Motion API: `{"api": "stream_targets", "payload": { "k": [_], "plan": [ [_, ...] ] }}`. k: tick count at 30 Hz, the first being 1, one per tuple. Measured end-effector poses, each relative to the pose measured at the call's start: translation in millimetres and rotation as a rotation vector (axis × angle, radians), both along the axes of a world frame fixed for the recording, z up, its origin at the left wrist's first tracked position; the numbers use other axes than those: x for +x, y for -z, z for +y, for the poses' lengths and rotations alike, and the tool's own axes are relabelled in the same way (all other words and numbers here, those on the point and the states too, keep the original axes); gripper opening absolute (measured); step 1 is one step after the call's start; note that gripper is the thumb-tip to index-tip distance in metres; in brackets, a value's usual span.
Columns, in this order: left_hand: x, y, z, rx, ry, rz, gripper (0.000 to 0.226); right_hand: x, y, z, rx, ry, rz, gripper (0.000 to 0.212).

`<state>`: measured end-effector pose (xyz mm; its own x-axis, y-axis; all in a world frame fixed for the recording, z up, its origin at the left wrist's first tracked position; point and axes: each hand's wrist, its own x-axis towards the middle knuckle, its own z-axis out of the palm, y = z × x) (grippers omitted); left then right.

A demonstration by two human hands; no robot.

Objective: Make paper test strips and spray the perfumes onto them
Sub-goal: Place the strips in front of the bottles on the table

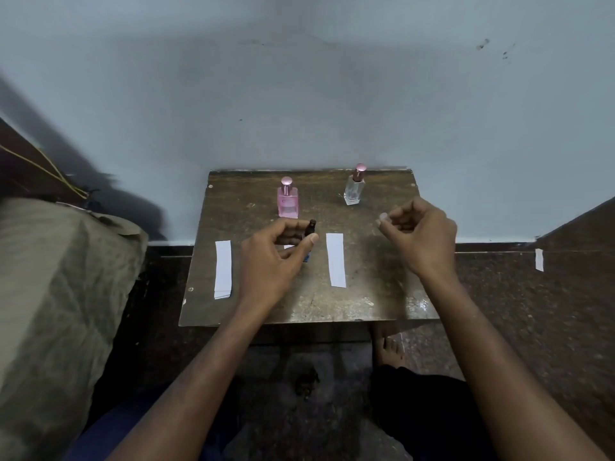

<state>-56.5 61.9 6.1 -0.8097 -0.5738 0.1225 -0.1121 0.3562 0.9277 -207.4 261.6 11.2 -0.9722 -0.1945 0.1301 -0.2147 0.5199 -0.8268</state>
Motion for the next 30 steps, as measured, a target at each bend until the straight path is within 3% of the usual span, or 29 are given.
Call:
{"api": "stream_targets", "payload": {
  "k": [8,15,19,22,24,26,28,30],
  "plan": [
    [-7.7,-0.2,3.3,-0.003,0.015,-0.004,0.039,-11.4,22.1,1.6,0.353,-0.085,0.022,0.013],
    [-11.6,1.4,6.9,-0.003,0.037,0.013,0.037,-8.2,22.5,0.9,0.373,-0.081,0.02,0.025],
    [-10.2,1.6,6.8,-0.011,0.045,0.006,0.039,-5.6,19.9,3.9,0.374,-0.096,0.007,0.017],
    [-9.0,0.7,5.9,-0.012,0.054,0.001,0.039,1.6,5.0,-2.9,0.362,-0.062,0.316,0.035],
    [-8.5,-1.9,7.5,0.009,0.062,0.018,0.036,16.3,-7.0,-16.0,0.178,-0.128,0.462,0.029],
    [-9.9,-4.6,9.7,0.031,0.071,0.054,0.032,33.0,-4.3,-30.7,-0.014,-0.291,0.2,0.029],
    [-11.7,-4.4,10.5,0.047,0.084,0.085,0.028,45.6,5.7,-43.8,-0.187,-0.458,-0.277,0.039],
    [-12.0,-3.2,10.0,0.022,0.073,0.097,0.028,52.3,12.6,-54.2,-0.392,-0.521,-0.634,0.047]
  ]
}}
